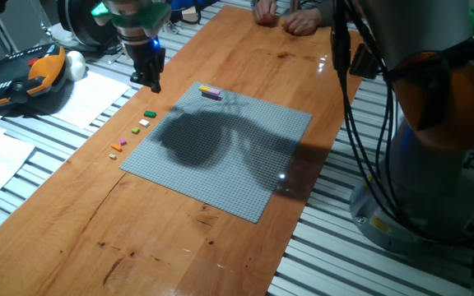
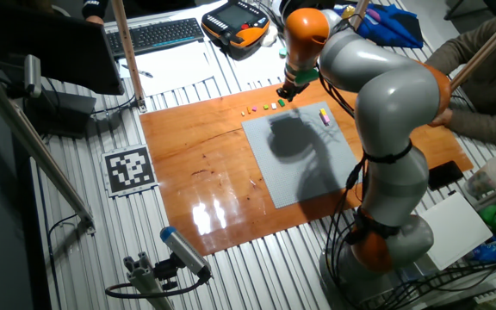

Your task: Stack small Lego blocks one on top of the other

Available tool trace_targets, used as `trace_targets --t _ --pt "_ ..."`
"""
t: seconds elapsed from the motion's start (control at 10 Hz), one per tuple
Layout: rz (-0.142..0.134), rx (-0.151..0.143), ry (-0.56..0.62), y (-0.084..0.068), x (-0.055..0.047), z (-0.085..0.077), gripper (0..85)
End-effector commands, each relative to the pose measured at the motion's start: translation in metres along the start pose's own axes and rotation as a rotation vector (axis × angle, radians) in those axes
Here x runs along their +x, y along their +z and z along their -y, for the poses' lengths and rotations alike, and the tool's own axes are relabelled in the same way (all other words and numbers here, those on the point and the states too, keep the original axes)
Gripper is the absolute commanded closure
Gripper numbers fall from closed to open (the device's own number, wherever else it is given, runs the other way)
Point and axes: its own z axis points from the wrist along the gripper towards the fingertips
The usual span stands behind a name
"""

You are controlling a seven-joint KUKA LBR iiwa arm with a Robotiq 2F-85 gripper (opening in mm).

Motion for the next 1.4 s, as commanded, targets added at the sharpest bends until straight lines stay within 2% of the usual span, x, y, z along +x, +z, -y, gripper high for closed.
trace_targets --t 0.0,0.1,0.3,0.4,0.5,0.6,0.9,1.1,1.2,1.3 --pt "0.003 0.009 0.003 0.000 0.000 0.000 68.0" --pt "0.000 0.025 -0.004 0.001 -0.003 0.000 51.0" --pt "0.006 0.031 -0.024 0.022 -0.034 0.002 51.0" --pt "0.006 0.031 -0.035 0.034 -0.046 0.004 51.0" --pt "0.010 0.018 -0.037 0.045 -0.056 0.005 51.0" --pt "0.011 0.016 -0.034 0.052 -0.061 0.006 51.0" --pt "0.011 0.004 -0.044 0.073 -0.074 0.011 51.0" --pt "0.008 0.005 -0.047 0.080 -0.072 0.010 51.0" --pt "0.018 0.014 -0.052 0.086 -0.069 0.010 51.0" --pt "0.022 -0.001 -0.059 0.093 -0.067 0.012 51.0"
